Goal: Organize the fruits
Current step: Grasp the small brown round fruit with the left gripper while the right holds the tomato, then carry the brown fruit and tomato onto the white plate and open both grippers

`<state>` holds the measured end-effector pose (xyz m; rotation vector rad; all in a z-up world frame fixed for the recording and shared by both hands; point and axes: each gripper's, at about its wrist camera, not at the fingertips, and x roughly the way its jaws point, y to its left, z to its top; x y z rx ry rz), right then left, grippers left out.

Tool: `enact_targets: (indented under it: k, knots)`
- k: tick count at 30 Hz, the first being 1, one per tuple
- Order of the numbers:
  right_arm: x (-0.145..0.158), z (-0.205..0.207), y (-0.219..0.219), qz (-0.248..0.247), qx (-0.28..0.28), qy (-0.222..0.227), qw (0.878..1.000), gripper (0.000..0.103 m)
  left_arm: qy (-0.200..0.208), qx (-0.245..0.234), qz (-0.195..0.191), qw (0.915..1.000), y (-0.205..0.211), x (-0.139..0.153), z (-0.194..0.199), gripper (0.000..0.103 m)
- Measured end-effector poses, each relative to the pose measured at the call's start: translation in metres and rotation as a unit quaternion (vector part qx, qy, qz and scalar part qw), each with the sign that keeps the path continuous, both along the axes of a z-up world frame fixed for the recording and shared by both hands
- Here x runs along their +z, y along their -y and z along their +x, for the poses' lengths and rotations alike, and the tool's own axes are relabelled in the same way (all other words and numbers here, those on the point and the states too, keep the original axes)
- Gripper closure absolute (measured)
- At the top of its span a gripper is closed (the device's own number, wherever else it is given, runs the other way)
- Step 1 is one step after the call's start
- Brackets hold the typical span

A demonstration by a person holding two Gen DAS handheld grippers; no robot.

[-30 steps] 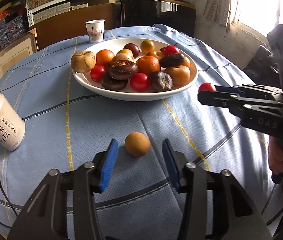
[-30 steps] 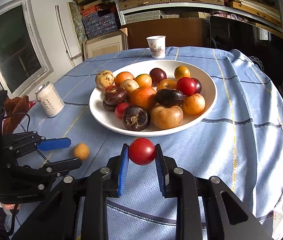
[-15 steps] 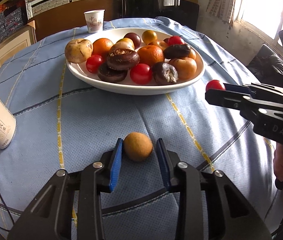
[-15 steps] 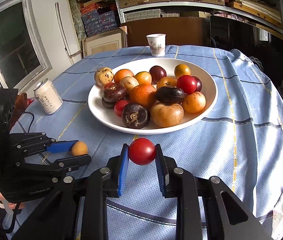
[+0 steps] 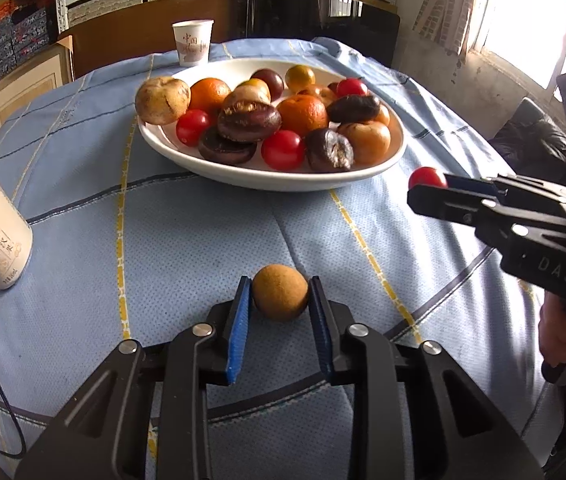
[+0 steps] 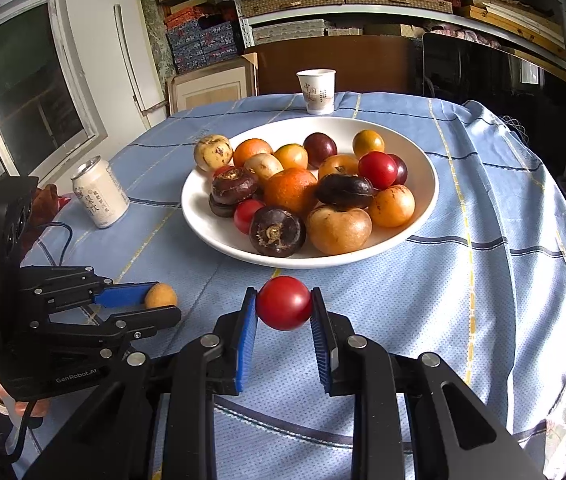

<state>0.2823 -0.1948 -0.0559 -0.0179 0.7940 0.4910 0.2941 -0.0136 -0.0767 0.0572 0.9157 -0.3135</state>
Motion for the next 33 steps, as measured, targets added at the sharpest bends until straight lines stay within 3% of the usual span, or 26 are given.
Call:
enact_targets:
  k: [5, 9, 13, 18, 22, 30, 31, 32, 33]
  knots:
    - [0.003, -0.005, 0.0, 0.007, 0.017, 0.009, 1.0, 0.077, 0.021, -0.005, -0.019, 0.9996, -0.003, 0.019, -0.011, 0.075]
    - [0.012, -0.001, 0.006, 0.053, 0.025, 0.008, 0.998, 0.077, 0.039, -0.017, -0.012, 0.999, -0.005, 0.041, -0.008, 0.075]
    - [0.034, 0.021, 0.013, 0.07, 0.011, 0.032, 0.997, 0.077, 0.047, -0.019, 0.002, 0.9987, -0.004, 0.069, 0.024, 0.075]
    - [0.046, 0.087, 0.017, 0.076, -0.02, 0.028, 0.997, 0.077, 0.053, 0.003, 0.011, 0.9985, 0.002, 0.096, 0.089, 0.075]
    - [0.032, 0.127, 0.015, 0.084, -0.034, 0.007, 0.996, 0.077, 0.004, 0.021, -0.014, 0.9997, -0.001, 0.088, 0.148, 0.075]
    - [0.017, 0.155, -0.001, 0.081, -0.018, -0.003, 0.997, 0.075, -0.009, 0.037, 0.012, 0.9992, 0.009, 0.064, 0.188, 0.075]
    - [0.017, 0.155, -0.002, 0.079, -0.017, -0.002, 0.997, 0.074, -0.007, 0.042, 0.016, 0.999, 0.01, 0.063, 0.189, 0.068]
    - [0.019, 0.152, -0.003, 0.077, -0.017, 0.0, 0.997, 0.073, -0.004, 0.044, 0.019, 0.9988, 0.011, 0.062, 0.188, 0.05]
    - [0.021, 0.15, -0.002, 0.078, -0.018, 0.004, 0.997, 0.062, 0.003, 0.048, 0.025, 0.9985, 0.012, 0.064, 0.186, 0.044]
